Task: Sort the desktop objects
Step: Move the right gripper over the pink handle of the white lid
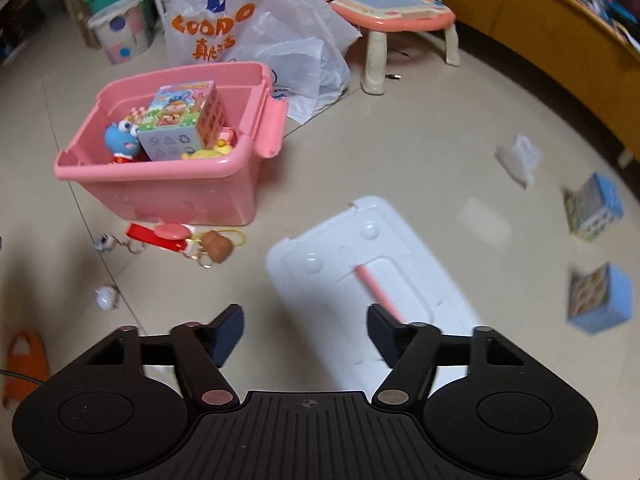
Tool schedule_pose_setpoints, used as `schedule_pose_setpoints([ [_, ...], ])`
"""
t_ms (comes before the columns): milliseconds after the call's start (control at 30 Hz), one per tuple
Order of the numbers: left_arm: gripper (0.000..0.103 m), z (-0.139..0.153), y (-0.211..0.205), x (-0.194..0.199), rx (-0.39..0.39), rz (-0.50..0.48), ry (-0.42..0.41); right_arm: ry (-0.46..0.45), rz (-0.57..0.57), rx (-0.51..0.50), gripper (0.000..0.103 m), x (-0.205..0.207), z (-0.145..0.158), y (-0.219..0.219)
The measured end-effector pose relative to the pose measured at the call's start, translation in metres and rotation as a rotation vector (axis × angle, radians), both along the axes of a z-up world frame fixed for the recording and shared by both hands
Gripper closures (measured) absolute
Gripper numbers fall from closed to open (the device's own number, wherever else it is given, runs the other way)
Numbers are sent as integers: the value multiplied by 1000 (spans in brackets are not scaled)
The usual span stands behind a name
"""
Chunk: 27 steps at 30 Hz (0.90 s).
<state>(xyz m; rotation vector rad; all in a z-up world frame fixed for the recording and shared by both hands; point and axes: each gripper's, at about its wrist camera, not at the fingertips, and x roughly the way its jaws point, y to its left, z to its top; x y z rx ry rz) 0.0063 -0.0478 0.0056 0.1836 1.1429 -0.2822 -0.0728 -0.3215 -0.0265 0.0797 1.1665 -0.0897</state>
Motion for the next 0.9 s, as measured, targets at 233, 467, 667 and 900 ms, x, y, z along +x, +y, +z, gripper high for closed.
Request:
schedule_pose_setpoints([
  [233,9,-5,-11,-1,-14,-26,22,98,183,-115,36,13,-17,-20],
  [467,9,-19,-24,1,-41,-43,82,215,337,-201,38,30,-64,-27],
  [667,9,-31,-34,6,-60,-42,129,289,417,-206,42,49,-105,-34],
  [900,9,-43,-47,11,-5,-89,127,326,466,-183,42,69,-139,-33],
])
